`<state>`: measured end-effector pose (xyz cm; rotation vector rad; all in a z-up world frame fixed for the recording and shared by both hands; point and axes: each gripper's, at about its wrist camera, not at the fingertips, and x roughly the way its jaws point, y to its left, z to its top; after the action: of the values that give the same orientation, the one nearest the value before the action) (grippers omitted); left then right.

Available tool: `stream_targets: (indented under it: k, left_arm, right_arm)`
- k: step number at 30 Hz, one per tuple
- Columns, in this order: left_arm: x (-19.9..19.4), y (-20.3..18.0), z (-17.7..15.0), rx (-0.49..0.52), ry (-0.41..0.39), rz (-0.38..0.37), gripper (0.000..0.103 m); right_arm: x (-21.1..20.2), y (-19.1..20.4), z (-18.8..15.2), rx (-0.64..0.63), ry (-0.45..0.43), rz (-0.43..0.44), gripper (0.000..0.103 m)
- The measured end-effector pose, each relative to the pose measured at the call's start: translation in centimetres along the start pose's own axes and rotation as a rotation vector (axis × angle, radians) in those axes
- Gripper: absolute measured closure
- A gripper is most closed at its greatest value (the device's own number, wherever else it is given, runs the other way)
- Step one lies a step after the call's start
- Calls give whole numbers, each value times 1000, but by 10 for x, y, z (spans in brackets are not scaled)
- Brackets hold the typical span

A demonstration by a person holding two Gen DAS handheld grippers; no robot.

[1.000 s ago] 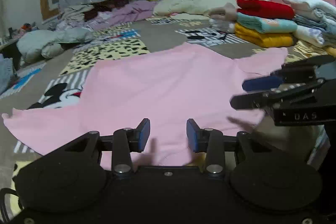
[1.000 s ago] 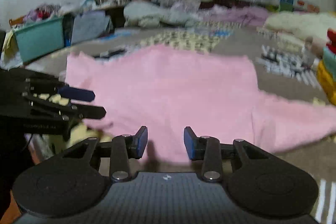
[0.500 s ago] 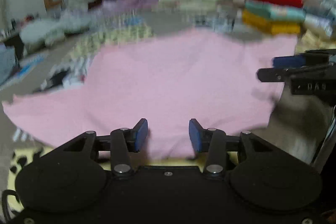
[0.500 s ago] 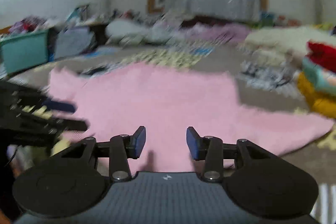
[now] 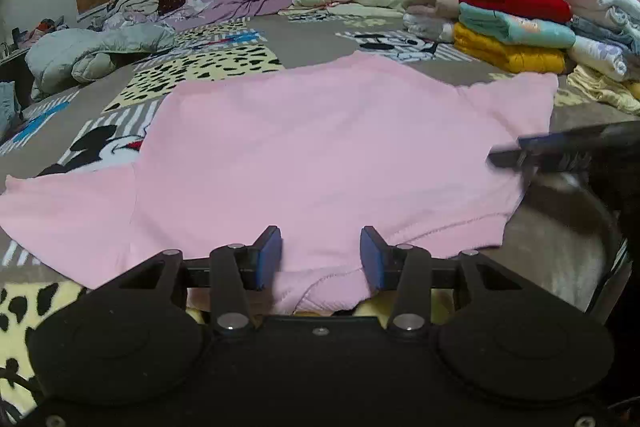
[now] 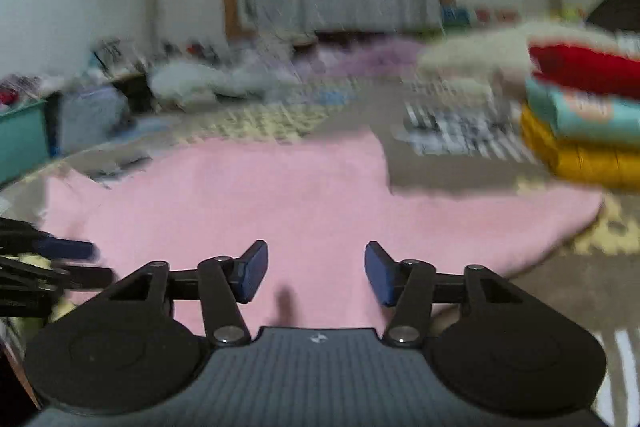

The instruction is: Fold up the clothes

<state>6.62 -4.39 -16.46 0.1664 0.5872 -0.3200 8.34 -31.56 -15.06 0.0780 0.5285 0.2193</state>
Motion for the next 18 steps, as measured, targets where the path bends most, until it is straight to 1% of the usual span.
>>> stream_targets:
  k: [2, 3, 4, 5, 7, 8, 10, 11, 12, 13, 14, 15, 16, 17, 18]
  left_arm:
    - [0, 2, 0, -9, 3, -2, 60]
    - [0, 3, 0, -16, 4, -5, 60]
    - [0, 3, 0, -23, 5, -7, 60]
    - [1, 3, 0, -25, 6, -7, 60]
    - [3, 3, 0, -28, 8, -6, 60]
    - [3, 3, 0, -26, 8, -5, 60]
    - [4, 4, -1, -24, 9, -7, 59]
    - [4, 4, -1, -24, 9, -9, 59]
    - [4, 5, -1, -26, 10, -12, 58]
    - [4, 6, -1, -28, 10, -13, 58]
    - [4, 6, -1, -30, 9, -14, 58]
    - [4, 6, -1, -29, 9, -14, 58]
    - [5, 6, -1, -28, 9, -14, 57]
    - [5, 7, -1, -27, 9, -15, 57]
    - [5, 7, -1, -29, 9, -17, 57]
  right_arm:
    - [6, -11, -5, 63, 38, -23, 60]
    - [3, -15, -2, 86, 42, -32, 68]
    - [-1, -20, 1, 112, 42, -40, 68]
    - [-8, -26, 1, 148, 9, -33, 66]
    - [-17, -39, 2, 207, -71, 5, 60]
    - [-15, -43, 5, 214, -98, 12, 59]
    - [-1, -55, 12, 237, -118, 28, 59]
    - [7, -59, 12, 256, -94, 30, 59]
    - [20, -64, 10, 277, -40, -11, 68]
    - [19, -72, 8, 318, -38, -56, 97]
    - [17, -80, 5, 362, -38, -97, 101]
    - [10, -91, 6, 425, -55, -117, 99]
    - [4, -99, 5, 459, -80, -138, 93]
    - [0, -106, 5, 484, -96, -170, 92]
    - [-2, -114, 4, 517, -112, -179, 90]
